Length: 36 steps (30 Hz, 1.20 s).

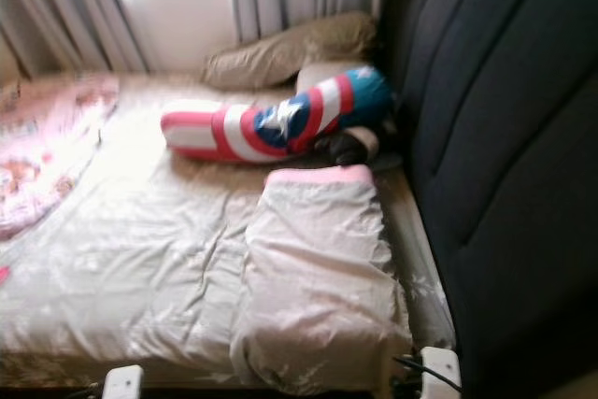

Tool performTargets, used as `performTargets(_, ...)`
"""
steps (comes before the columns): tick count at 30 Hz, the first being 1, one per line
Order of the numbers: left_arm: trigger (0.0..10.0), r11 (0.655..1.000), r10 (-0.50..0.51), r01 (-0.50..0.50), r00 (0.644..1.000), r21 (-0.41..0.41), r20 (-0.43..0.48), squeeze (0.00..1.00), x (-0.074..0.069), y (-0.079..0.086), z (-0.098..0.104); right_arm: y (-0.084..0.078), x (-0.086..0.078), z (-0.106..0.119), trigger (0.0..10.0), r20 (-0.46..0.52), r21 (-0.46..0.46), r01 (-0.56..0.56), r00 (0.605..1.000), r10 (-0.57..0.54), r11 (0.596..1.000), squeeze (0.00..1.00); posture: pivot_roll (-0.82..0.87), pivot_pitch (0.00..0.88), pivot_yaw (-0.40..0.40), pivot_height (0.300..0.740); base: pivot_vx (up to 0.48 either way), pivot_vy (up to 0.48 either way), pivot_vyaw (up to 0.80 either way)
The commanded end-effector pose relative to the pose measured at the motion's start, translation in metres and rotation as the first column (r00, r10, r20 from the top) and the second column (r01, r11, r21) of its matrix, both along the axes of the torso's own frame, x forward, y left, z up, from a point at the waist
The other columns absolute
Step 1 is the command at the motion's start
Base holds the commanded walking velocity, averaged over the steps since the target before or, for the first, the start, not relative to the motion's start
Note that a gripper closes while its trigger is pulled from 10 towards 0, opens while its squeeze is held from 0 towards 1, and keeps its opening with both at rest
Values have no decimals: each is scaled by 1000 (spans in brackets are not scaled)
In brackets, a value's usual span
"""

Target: Clean up the room

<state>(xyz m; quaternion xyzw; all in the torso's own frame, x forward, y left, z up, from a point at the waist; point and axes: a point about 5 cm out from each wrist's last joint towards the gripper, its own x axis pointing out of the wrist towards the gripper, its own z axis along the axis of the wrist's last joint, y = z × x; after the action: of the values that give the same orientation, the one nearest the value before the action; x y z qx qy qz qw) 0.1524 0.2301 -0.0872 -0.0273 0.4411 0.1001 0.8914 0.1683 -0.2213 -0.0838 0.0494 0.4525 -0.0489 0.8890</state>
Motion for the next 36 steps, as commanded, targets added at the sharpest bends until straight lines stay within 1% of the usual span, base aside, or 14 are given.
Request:
performTargets(1,10000,1000,10,-10,1000,-10,-5,0,-3,-3,-2,-1,4,2,10000,16,-5,-9,1000,9,1000,0,88,0,-35,740,0,0,0)
performTargets(7,10000,999,39,-38,999,-22,30,0,-3,-4,-1,-1,4,3,10000,47,2,-8,999,8,1000,0,84,0,-32,740,0,0,0)
performTargets(10,10000,996,83,-80,994,-37,76,0,-2,-4,1,-2,6,5,10000,83,10,-14,996,13,1000,0,84,0,-36,740,0,0,0)
performTargets(15,10000,998,57,-55,982,-14,177,0,5,-5,7,-2,12,11,10000,165,18,-68,984,64,998,0,81,0,-43,740,0,0,0)
performTargets(16,10000,999,28,-39,949,30,314,0,33,4,26,-2,13,12,10000,183,17,-72,981,67,997,0,79,0,-42,740,0,0,0)
performTargets(18,10000,996,-25,-21,874,90,486,0,68,13,57,-2,14,14,10000,203,14,-75,977,71,997,0,77,0,-40,740,0,0,0)
performTargets(19,10000,994,-52,-10,843,112,536,0,78,14,68,5,33,22,10000,255,23,-90,964,81,996,0,76,0,-39,740,0,0,0)
performTargets(20,10000,989,-94,6,791,145,604,0,89,12,83,25,84,52,10000,386,13,-147,913,131,989,0,74,0,-37,740,0,0,0)
performTargets(21,10000,988,-105,5,757,154,645,0,94,11,91,33,104,68,10000,453,4,-175,878,155,984,0,62,0,-33,740,0,0,0)
performTargets(22,10000,988,-105,5,757,154,645,0,94,11,91,33,104,68,10000,453,4,-175,878,155,984,0,62,0,-33,740,0,0,0)
performTargets(25,10000,986,-131,12,656,164,743,0,102,5,114,32,116,84,10000,555,26,-155,824,115,988,0,53,0,-27,740,0,0,0)
performTargets(27,10000,986,-143,23,643,167,752,0,103,2,117,31,117,86,10000,567,28,-150,817,108,988,0,57,0,-26,740,0,0,0)
performTargets(29,10000,983,-181,76,597,169,781,0,101,-12,124,28,115,89,10000,608,12,-153,786,114,988,0,66,0,-24,740,0,0,0)
performTargets(36,10000,971,-236,157,555,179,798,0,90,-28,136,22,107,95,10000,669,0,-100,739,75,995,0,55,0,-21,740,0,0,0)
